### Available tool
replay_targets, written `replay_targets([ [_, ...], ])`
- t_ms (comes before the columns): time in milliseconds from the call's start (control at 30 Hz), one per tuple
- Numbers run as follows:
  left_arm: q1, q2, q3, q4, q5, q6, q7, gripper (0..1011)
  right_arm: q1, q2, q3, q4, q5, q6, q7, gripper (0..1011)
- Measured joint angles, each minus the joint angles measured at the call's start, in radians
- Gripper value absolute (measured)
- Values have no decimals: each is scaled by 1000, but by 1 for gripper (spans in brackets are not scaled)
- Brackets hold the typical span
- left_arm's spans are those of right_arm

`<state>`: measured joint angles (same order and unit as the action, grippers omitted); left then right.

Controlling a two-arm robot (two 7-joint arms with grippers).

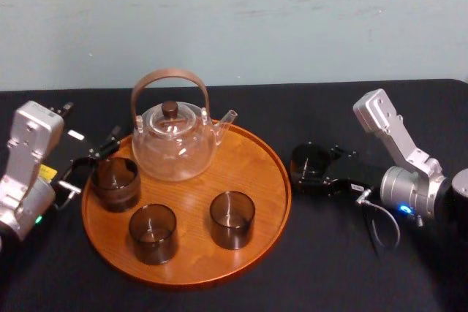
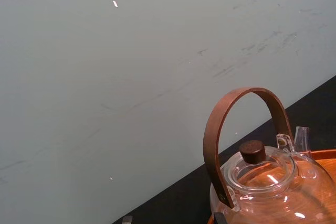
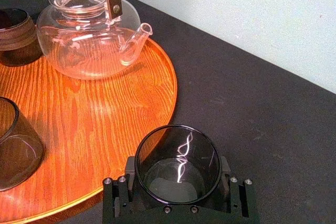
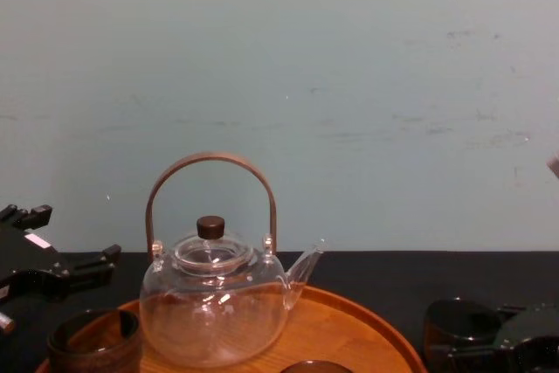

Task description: Pick up the glass from the table and place it on the tray.

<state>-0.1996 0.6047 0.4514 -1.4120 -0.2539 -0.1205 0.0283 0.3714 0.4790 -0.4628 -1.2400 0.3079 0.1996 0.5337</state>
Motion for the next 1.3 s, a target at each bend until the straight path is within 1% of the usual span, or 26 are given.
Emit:
replay_targets([
  [67, 0, 0, 0, 0, 0, 0, 0, 1001, 0, 0, 0, 0, 1, 0, 0, 904],
  [733, 0, 0, 0, 0, 0, 0, 0, 1001, -3, 1, 4, -3, 4, 0, -1, 904],
  [900, 0, 0, 0, 0, 0, 0, 0, 1001, -16, 14, 15, -32, 17, -1, 2, 904],
  [1067, 0, 0, 0, 0, 0, 0, 0, 1001, -34, 41, 33, -95, 33, -1, 4, 904],
  [1300, 0, 0, 0, 0, 0, 0, 0, 1001, -38, 62, 43, -139, 44, -2, 9, 904],
])
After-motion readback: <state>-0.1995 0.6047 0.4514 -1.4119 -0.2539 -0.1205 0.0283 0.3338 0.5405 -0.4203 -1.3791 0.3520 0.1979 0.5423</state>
